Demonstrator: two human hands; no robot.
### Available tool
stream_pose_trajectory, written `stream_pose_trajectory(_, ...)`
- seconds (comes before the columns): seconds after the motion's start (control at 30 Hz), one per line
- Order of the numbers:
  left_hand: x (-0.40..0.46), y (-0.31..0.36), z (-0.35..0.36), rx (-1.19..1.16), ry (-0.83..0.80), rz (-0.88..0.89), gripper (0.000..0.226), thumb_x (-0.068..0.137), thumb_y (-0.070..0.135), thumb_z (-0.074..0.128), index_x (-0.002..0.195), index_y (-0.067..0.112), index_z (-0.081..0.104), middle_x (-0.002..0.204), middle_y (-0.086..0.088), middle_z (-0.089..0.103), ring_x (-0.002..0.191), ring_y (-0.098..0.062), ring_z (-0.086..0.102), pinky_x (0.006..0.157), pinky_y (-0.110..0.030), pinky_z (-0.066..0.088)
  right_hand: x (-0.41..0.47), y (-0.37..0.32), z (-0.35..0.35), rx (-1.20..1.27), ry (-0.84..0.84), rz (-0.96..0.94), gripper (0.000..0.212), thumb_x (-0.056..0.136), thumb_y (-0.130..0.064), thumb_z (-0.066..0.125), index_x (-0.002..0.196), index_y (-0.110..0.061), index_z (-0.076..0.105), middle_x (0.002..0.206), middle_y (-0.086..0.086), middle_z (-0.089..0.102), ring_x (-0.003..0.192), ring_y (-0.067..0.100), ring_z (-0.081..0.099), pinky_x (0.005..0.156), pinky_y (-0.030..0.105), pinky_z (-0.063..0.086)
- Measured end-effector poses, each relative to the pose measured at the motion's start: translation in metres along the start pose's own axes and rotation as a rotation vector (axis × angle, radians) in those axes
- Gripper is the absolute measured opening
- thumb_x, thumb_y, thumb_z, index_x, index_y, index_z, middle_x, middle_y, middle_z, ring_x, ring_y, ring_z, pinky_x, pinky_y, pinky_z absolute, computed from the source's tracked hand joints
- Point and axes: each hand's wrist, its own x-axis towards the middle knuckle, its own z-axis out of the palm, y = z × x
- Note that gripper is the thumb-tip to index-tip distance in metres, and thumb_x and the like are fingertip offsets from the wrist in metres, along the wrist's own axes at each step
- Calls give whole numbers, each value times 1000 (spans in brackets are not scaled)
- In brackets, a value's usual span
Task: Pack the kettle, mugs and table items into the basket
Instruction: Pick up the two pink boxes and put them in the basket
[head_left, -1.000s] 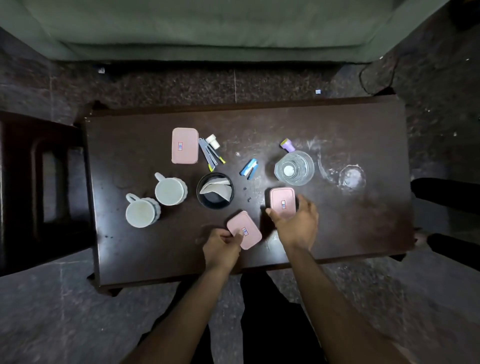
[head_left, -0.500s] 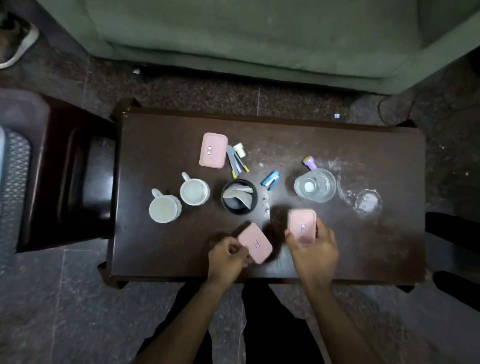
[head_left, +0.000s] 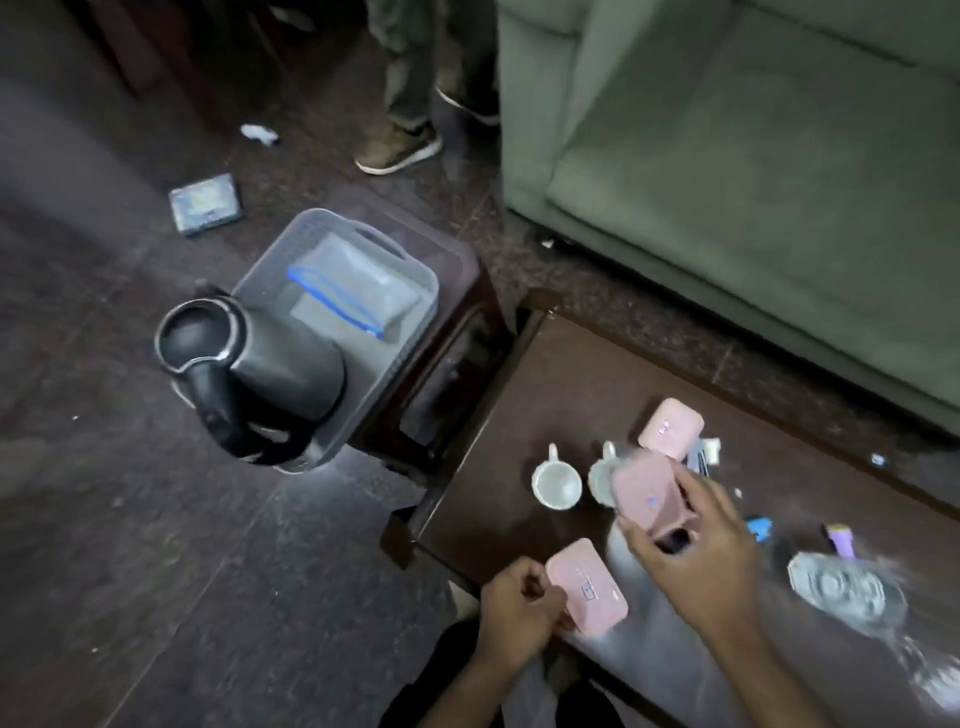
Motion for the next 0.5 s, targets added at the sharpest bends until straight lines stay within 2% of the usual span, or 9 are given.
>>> stream_pose_trajectory(0.03,0,8,-10,-43,29,12,7,59,33,64,64,29,65,70,-23,71,60,-20,66,62,-52,60,14,-20,7,2,-63,-63,73,66,-30,92,132,-14,65,123,3,67,112,27,65,97,40,52)
stream_pose_trajectory(0.07,0,16,-20,-81,56,22,7,59,32,64,64,27,65,68,-23,70,59,-19,64,61,-52,60,29,-41,15,0,-124,-130,76,66,-27,93,135,-16,63,126,1,66,116,24,63,102,38,49)
stream_pose_trajectory(0.13,-1,28,-39,-153,101,28,9,63,22,65,66,14,64,63,-18,66,57,-19,63,60,-53,60,57,-89,35,-1,-225,-283,79,67,-27,91,139,-18,59,128,-1,65,119,19,59,106,25,40)
stream_pose_trajectory(0.17,0,33,-47,-180,118,30,9,67,15,65,68,7,61,62,-17,64,56,-21,65,58,-53,60,69,-114,45,-3,-256,-355,80,68,-29,90,140,-18,58,128,-1,66,118,19,58,104,23,38)
stream_pose_trajectory(0.2,1,36,-54,-213,134,29,10,71,8,65,71,0,59,62,-19,64,53,-23,67,54,-51,59,79,-141,58,-13,-286,-420,79,68,-31,89,140,-19,57,128,-1,66,118,20,59,104,24,39)
stream_pose_trajectory(0.3,10,41,-73,-335,177,21,9,83,-7,63,77,-11,57,73,-37,64,50,-22,68,45,-31,53,105,-213,101,-121,-437,-578,77,69,-36,81,140,-23,54,131,1,64,120,25,59,106,38,44)
stream_pose_trajectory(0.4,17,47,-89,-466,216,20,6,85,-9,62,81,-13,59,69,-27,68,52,-16,70,45,-21,50,132,-257,142,-329,-574,-782,79,73,-27,77,146,-21,48,139,4,59,127,29,54,109,41,42)
stream_pose_trajectory(0.5,25,55,-104,-617,247,16,3,85,-9,60,84,-7,63,68,-20,72,52,-21,69,46,-24,51,161,-285,177,-597,-656,-943,72,78,-22,75,144,-25,46,136,2,58,125,27,52,106,41,43)
